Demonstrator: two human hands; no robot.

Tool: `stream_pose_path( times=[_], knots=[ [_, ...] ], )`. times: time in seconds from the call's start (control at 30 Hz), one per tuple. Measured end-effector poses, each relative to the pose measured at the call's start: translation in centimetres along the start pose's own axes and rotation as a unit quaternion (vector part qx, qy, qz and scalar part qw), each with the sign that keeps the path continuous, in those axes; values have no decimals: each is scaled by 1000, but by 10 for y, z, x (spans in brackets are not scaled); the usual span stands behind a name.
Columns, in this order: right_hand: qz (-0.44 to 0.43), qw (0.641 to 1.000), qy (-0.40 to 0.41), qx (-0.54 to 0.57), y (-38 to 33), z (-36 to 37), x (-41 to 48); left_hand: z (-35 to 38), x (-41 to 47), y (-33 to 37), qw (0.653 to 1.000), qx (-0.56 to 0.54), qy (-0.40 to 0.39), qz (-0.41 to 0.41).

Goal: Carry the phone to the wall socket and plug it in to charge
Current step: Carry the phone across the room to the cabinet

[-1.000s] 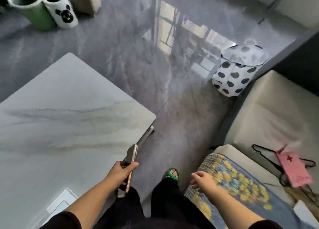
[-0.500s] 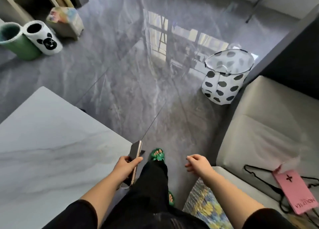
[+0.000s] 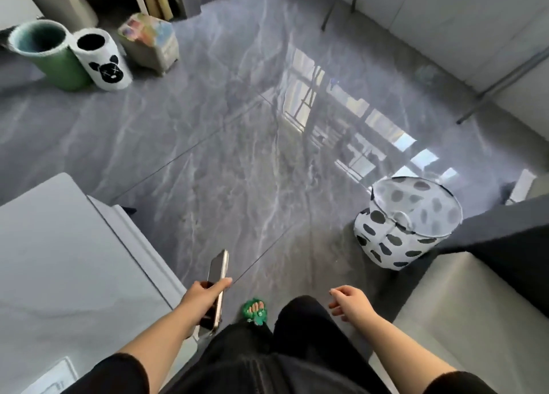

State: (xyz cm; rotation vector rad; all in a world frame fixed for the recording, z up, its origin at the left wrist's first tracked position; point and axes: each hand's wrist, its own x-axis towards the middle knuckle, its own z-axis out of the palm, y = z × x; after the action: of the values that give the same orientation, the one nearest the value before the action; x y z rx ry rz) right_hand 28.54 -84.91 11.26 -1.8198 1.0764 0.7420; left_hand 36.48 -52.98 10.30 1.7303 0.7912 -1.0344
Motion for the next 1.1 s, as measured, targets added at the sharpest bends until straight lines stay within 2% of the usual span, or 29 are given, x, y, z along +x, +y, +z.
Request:
stream_pose_path(
  times=[0.2, 0.4, 0.57, 0.77, 0.9, 1.1],
  knots=[
    [-8, 996, -17, -91, -95, -60, 76, 1, 33, 81, 991, -130, 6, 9],
    [-57, 974, -86, -200, -230, -65, 158, 2, 61, 148, 965, -253, 75, -9],
    [-124, 933, -183, -284, -356, -10, 190, -22, 69, 173, 942, -297, 148, -37],
    [-196, 895, -265, -299, -498, 85, 188, -73, 79, 176, 906, -367, 195, -76],
    [-214, 884, -274, -311, -566, 140, 187, -118, 102, 183, 887, -403, 205, -92],
    [-193, 881, -239, -359, -636, 179, 198, -211, 135, 214, 885, -419, 179, -97]
  ],
)
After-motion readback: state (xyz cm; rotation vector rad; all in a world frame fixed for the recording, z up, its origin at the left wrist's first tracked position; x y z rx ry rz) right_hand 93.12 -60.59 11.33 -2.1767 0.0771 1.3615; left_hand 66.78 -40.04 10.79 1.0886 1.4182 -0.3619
